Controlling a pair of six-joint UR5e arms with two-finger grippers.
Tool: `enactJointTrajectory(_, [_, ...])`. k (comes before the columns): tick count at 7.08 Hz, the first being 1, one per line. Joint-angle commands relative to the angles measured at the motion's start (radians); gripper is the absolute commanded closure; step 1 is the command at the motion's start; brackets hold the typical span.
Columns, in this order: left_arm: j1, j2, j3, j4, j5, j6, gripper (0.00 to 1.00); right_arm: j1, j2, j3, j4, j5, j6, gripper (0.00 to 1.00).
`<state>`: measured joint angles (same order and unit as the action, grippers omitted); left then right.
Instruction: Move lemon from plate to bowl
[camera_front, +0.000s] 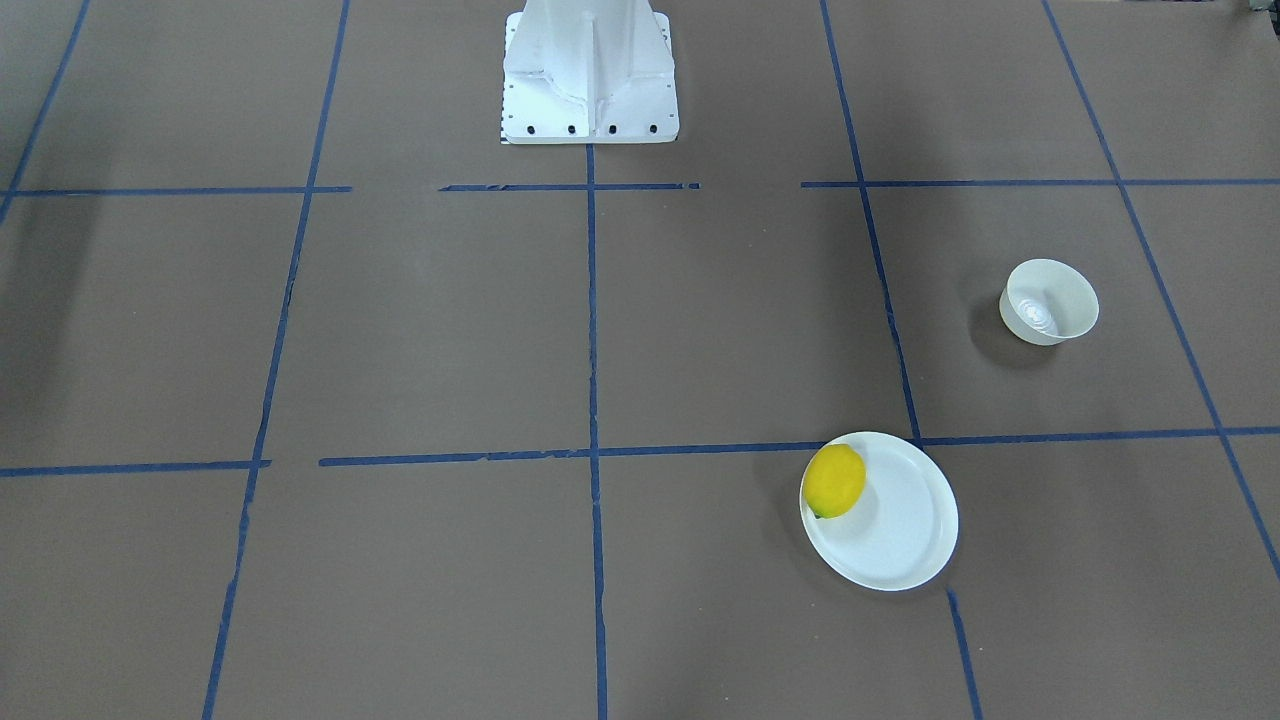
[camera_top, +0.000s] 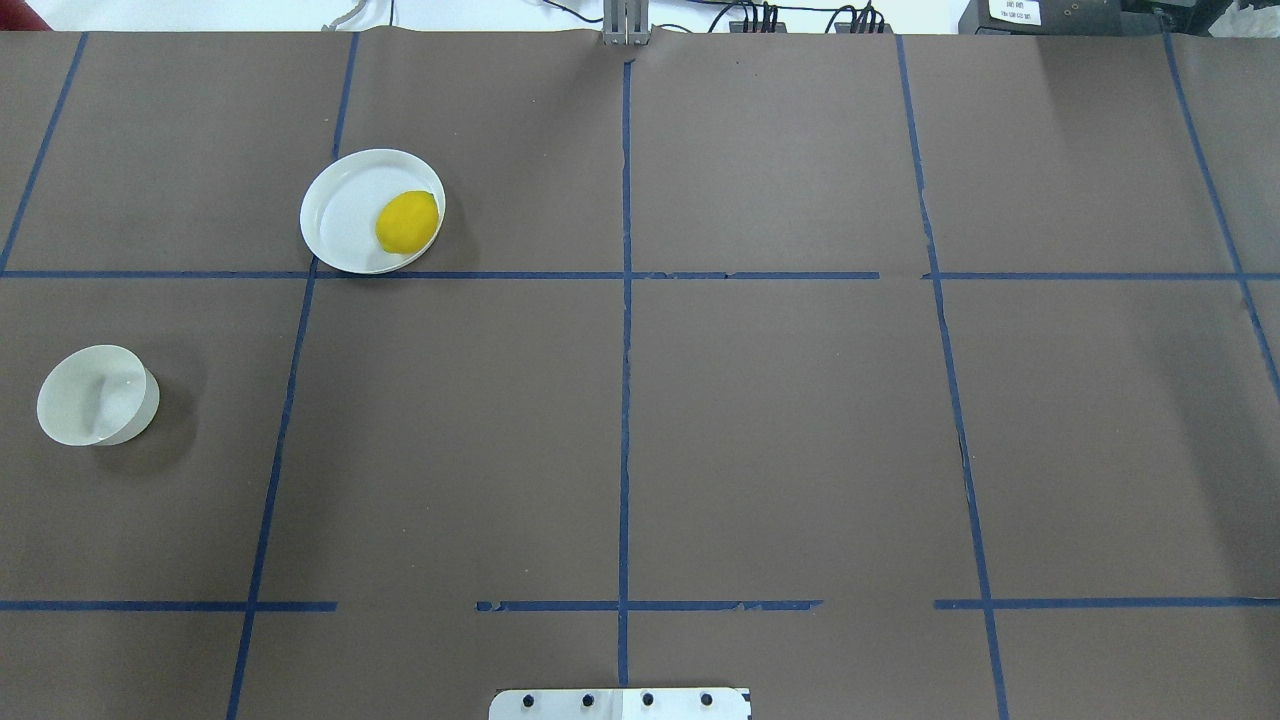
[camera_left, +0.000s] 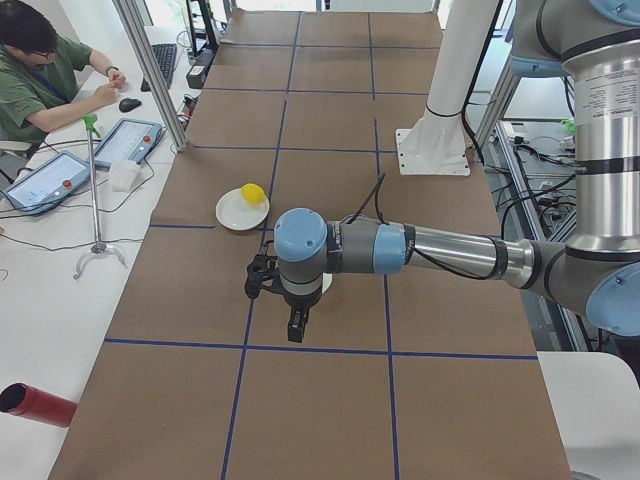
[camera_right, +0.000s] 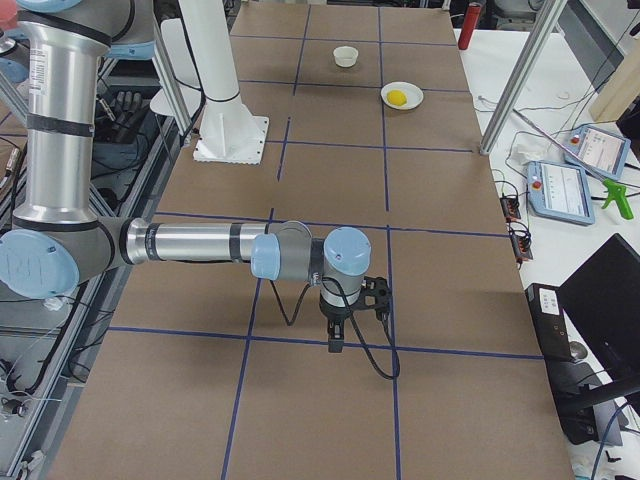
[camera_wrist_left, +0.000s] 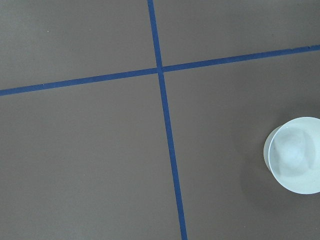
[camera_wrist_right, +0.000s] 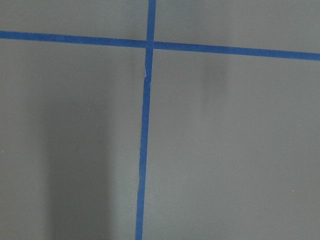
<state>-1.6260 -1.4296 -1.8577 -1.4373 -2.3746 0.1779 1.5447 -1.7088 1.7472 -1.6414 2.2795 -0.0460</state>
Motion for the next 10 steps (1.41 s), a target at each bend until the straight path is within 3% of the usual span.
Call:
enactJointTrajectory(1, [-0.002,0.001,0.012,0.0,0.002,0.005,0.0,0.0,0.0,0.0,0.0,0.0,0.0,0.0])
enactJointTrajectory(3, [0.0,0.001,0.017,0.002,0.0,0.003,0.0,0.0,0.0,0.0,0.0,0.0,0.0,0.0])
enactJointTrajectory(5, [0.014,-0.034,0.023,-0.174,-0.005,-0.003,0.0,0.0,0.0,0.0,0.0,0.0,0.0,0.0])
enactJointTrajectory(7, [0.038,-0.06,0.031,-0.27,-0.005,-0.012,0.0,0.0,0.0,0.0,0.0,0.0,0.0,0.0])
enactJointTrajectory(10, [0.182,-0.242,0.073,-0.273,0.005,-0.146,0.0,0.0,0.0,0.0,0.0,0.0,0.0,0.0])
